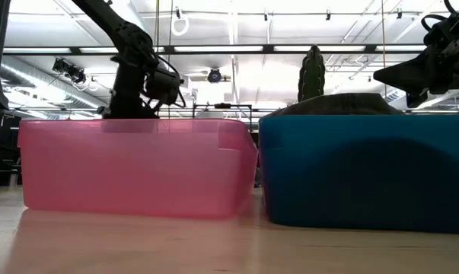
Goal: Pick & Place hat
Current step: Put the left blue cap into the red bin
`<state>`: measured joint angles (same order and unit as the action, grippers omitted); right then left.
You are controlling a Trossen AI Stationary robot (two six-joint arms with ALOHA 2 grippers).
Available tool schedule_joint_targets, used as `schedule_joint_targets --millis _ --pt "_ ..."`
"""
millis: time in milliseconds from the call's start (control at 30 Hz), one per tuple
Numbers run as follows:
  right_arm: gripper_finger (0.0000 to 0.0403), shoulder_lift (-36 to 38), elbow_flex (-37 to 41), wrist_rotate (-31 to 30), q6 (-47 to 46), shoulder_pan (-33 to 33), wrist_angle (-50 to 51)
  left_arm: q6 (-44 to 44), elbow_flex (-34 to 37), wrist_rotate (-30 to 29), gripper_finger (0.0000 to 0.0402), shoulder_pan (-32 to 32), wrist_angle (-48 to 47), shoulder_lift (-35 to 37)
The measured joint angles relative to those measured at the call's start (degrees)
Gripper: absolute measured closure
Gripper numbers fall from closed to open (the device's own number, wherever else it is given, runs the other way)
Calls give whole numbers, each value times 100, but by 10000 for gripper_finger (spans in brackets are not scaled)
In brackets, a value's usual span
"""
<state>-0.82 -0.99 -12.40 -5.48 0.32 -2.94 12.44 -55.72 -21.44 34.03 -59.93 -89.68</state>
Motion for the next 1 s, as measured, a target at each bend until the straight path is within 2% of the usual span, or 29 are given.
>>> schedule_joint_targets --millis 300,567,767,900,1000 --pt "389 0 0 0 0 0 0 -398 0 -153 400 -792 -302 1150" --pt "389 -1 0 0 0 0 1 -370 -102 190 400 -1958 -491 2080" --pt "389 -1 0 0 0 -1 0 74 -917 171 400 -2790 -1064 2243" --pt "389 0 0 0 0 0 -2 407 -1417 169 401 -3342 -858 2198" --pt "389 0 0 0 0 -1 0 465 -1526 174 401 -3798 -515 1996"
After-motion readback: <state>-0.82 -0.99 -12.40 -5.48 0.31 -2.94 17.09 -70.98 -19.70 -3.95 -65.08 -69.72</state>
